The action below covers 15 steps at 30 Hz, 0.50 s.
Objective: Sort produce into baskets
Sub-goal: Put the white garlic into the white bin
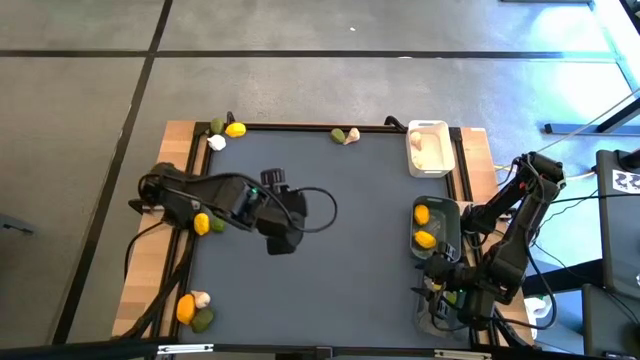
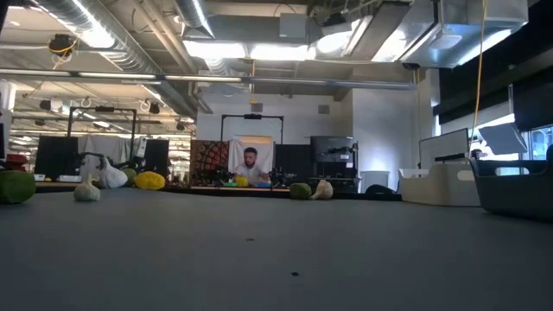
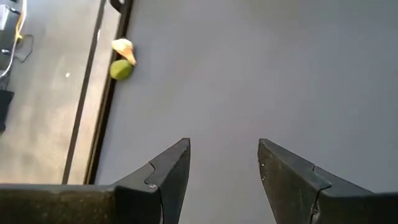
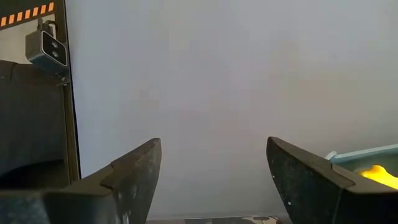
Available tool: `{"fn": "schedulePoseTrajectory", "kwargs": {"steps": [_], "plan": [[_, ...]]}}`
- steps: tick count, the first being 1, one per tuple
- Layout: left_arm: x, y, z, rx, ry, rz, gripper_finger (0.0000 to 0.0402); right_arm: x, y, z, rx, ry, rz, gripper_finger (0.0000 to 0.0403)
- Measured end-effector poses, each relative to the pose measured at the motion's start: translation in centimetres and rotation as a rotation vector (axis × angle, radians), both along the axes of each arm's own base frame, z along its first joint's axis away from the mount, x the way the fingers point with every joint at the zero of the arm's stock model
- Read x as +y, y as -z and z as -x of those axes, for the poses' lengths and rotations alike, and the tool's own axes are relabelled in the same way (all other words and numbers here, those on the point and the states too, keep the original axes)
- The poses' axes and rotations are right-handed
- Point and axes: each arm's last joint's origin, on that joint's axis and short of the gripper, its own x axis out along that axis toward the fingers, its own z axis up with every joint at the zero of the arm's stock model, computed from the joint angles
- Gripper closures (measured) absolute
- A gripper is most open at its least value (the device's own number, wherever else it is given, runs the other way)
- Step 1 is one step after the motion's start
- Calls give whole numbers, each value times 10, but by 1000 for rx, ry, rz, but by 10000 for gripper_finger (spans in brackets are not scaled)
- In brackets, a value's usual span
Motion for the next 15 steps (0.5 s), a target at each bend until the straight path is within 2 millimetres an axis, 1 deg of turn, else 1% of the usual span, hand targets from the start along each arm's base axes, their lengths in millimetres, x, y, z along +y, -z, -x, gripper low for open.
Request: {"fn": "schedulePoseTrajectory", "kwargs": {"steps": [2,4,7,10,12,15], "plan": [[6,-4,7,-16,-21,-4,219,0,0,0,1,-11,9,111],[15,-2,16,-13,-58,-17,219,0,0,0,1,-15,12,111],[29,9,34,18,-132,-12,219,0,0,0,1,-16,14,111],[45,19,59,28,-228,3,219,0,0,0,2,-27,23,111],[55,26,73,28,-299,28,219,0,0,0,2,-36,32,111],[66,40,90,31,-385,77,219,-1,0,0,-13,-44,58,111]]}}
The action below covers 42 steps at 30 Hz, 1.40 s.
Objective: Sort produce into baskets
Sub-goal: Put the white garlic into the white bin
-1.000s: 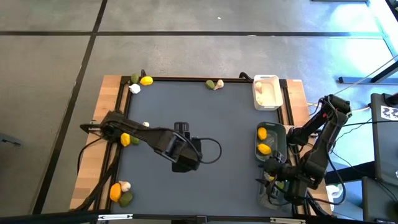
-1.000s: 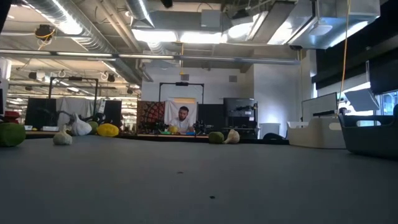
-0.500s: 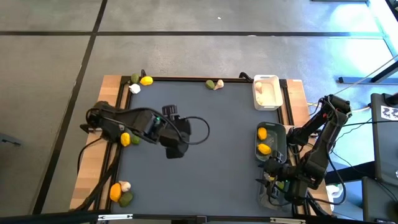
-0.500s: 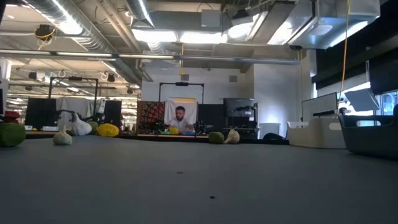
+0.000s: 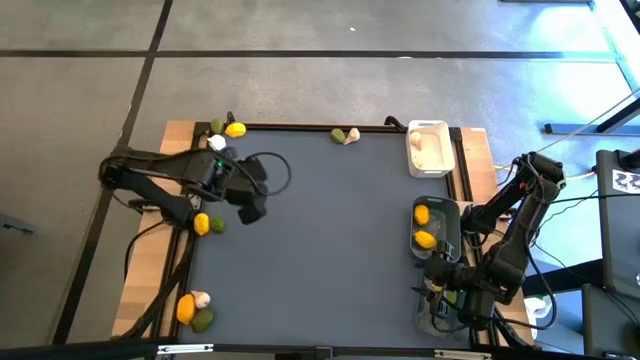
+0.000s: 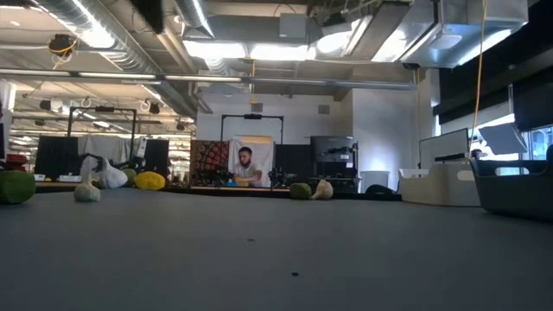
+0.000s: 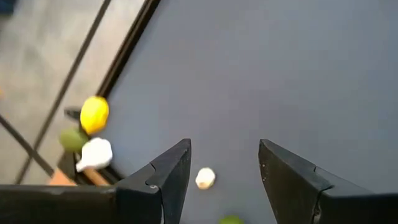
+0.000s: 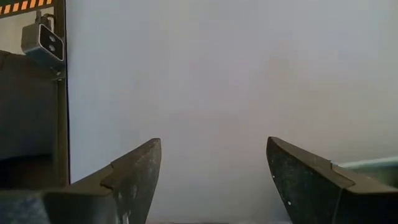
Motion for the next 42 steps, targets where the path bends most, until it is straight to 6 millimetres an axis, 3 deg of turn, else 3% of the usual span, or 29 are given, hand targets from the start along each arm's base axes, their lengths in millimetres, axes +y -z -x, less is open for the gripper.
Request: {"fn": "schedulePoseTrajectory", "kwargs": {"steps": [5,20,27,42], "plan": [[15,26,16,30,-121,57,219,-1,-1,-1,-42,-8,47,111],[55,115,16,170,-297,273,219,-2,-2,-2,-105,2,100,111],[70,138,27,188,-468,304,219,-2,-2,-2,-106,2,101,111],[85,186,43,192,-562,319,219,-2,-2,-2,-109,2,94,111]]}}
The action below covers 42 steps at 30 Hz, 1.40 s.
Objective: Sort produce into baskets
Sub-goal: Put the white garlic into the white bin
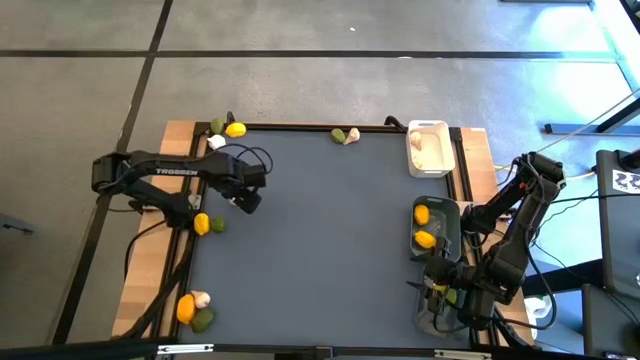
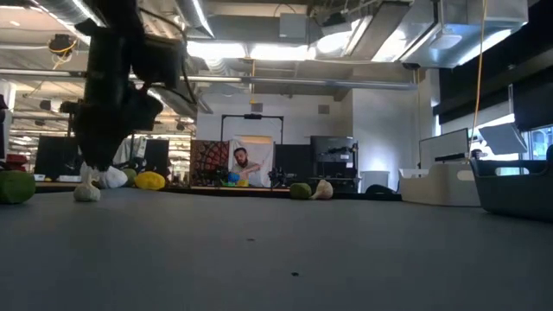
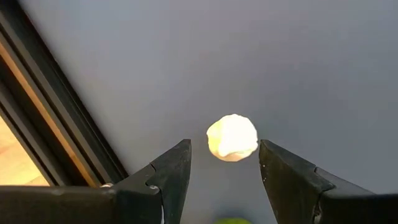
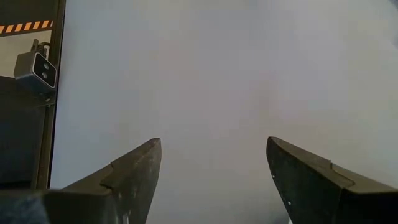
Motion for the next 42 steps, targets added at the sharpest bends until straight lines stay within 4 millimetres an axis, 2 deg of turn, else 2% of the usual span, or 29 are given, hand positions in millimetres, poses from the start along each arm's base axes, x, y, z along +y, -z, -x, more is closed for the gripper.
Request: {"fn": "schedulePoseTrajectory", "kwargs": {"steps": [6,16,20,34,42], "plan": [[0,13,7,16,-13,22,219,0,0,0,0,0,1,111],[-2,26,9,-12,80,61,223,0,0,0,-8,3,6,111],[-2,26,8,-18,82,59,248,0,0,0,-13,5,9,111],[-2,25,8,-8,131,72,384,0,0,0,-13,5,10,111],[-4,25,6,-20,153,58,395,0,0,0,9,-4,-2,111]]}}
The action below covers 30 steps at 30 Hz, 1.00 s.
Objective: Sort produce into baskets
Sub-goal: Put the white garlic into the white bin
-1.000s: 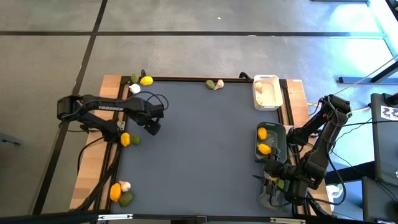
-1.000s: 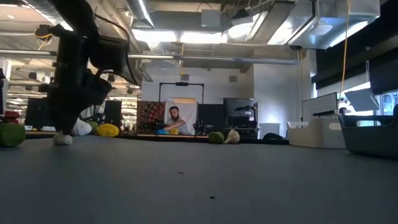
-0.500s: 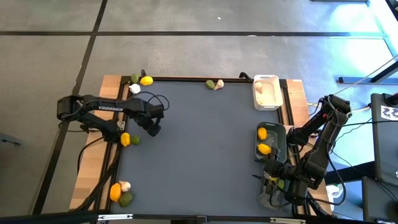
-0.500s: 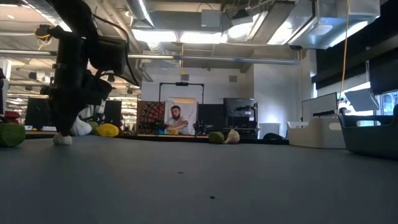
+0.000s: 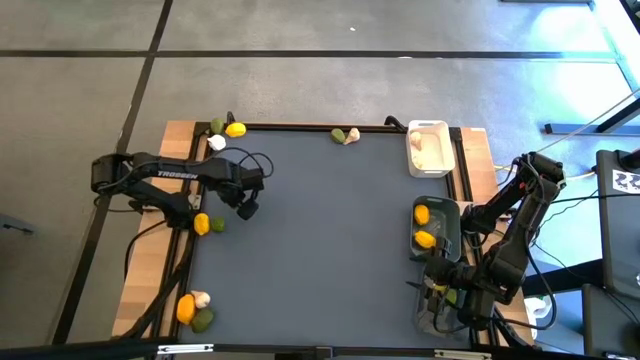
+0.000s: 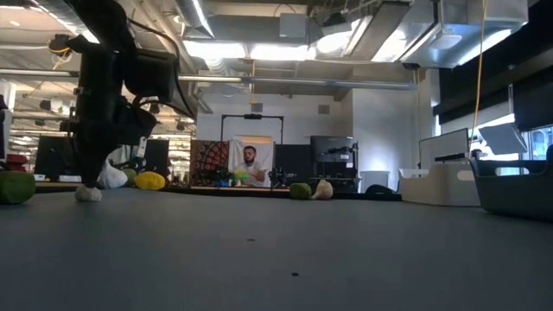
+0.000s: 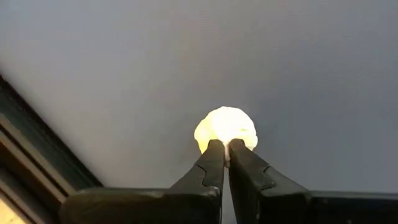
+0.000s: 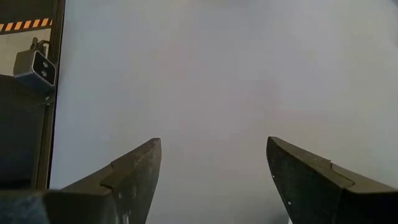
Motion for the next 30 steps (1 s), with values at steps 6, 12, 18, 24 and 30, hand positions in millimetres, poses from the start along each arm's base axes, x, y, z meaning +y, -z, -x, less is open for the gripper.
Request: {"fn": "schedulePoseTrajectory", "kwargs": {"steps": [6,12,18,24,30], "plan": [[-3,-10,-10,-46,34,-12,398,0,1,1,24,-9,2,111],[-8,-35,-30,-134,102,-43,393,0,1,1,42,-28,8,111],[-20,-67,-51,-256,180,-82,393,0,1,1,47,-30,6,111],[-35,-100,-77,-481,285,-131,392,0,1,1,47,-30,6,111],[-52,-122,-102,-777,355,-167,392,1,1,1,40,-30,-6,111]]}}
